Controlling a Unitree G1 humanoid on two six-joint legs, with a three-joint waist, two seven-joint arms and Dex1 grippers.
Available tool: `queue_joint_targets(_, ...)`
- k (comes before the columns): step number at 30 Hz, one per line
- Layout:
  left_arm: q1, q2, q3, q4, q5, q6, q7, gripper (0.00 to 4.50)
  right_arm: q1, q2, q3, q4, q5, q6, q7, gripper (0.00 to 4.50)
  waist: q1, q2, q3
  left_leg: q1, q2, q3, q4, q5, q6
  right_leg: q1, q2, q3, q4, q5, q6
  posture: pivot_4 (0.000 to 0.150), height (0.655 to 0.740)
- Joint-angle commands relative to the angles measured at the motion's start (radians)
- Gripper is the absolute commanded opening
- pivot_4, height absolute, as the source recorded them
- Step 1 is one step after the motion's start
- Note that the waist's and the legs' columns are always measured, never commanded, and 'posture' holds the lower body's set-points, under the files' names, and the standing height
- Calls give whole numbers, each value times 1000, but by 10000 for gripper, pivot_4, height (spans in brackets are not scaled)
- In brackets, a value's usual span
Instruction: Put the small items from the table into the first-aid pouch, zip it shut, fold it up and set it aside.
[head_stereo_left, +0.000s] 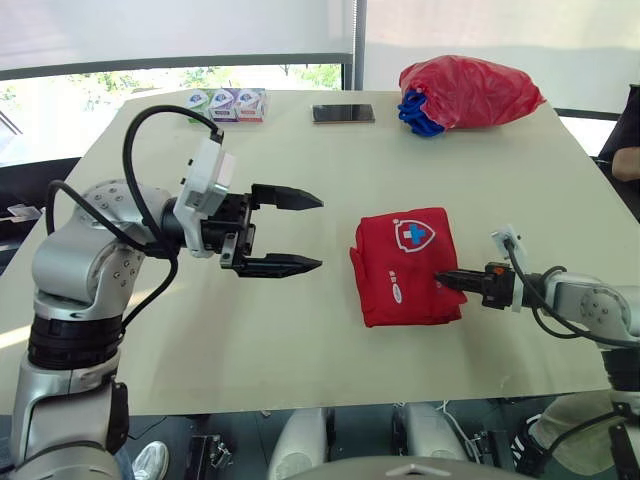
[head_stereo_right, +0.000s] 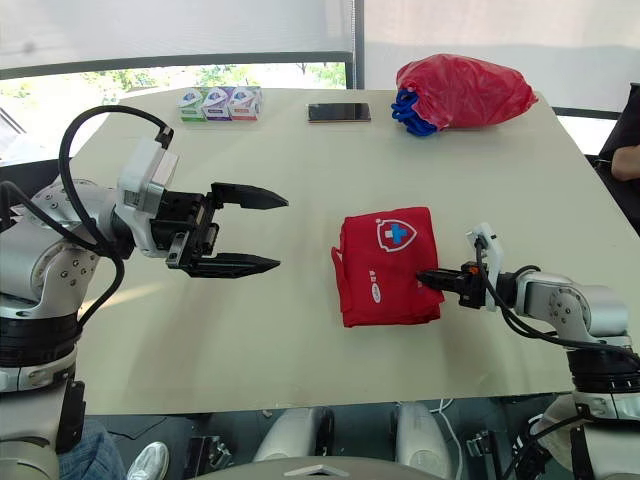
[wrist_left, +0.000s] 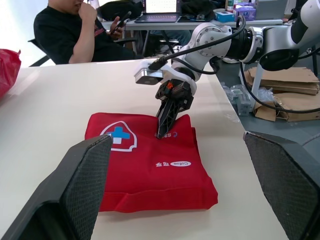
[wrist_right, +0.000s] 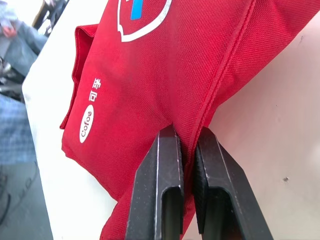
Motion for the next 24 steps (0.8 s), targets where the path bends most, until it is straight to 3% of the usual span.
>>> queue_joint_targets(1, -17, 7, 16, -24, -15, -16, 13, 45000, -4, 44, -152, -19, 50, -18, -103, 188, 1, 1, 0, 0, 0, 0, 0, 0, 0, 0, 0, 0, 0, 0, 0, 1500, 7400)
queue_joint_targets(6, -63, -14, 14, -23, -36, -5, 43, 45000, -59, 161, -403, 68, 71, -115, -391, 188, 9, 1, 1, -1, -1, 0, 0, 0, 0, 0, -1, 0, 0, 0, 0, 1500, 7400)
queue_joint_targets(13, -132, -58, -7, -11, -50, 3, 78, 45000, -244, 368, -594, 199, 41, -381, -790, 188, -11, 4, 3, 0, -2, 2, -2, 3, -5, -1, 0, 2, 0, 0, 0, 1500, 7400)
queue_joint_targets(21, -175, -83, -37, 34, -15, -38, 72, 45000, -398, 471, -646, 402, 7, -692, -916, 188, -24, 6, 5, 2, -2, 3, -4, 3, -6, -1, 0, 3, 1, 0, 0, 1500, 7400)
queue_joint_targets(22, -176, -83, -37, 36, -14, -40, 72, 45000, -396, 472, -643, 403, 14, -699, -912, 7810, -23, 6, 5, 2, -2, 3, -4, 3, -6, -1, 0, 3, 0, 0, 0, 1500, 7400)
queue_joint_targets(24, -173, -81, -35, 41, -10, -46, 76, 45000, -348, 464, -616, 351, 21, -667, -894, 16023, -23, 6, 5, 1, -1, 3, -4, 3, -6, -1, 0, 3, 0, 0, 0, 1500, 7400)
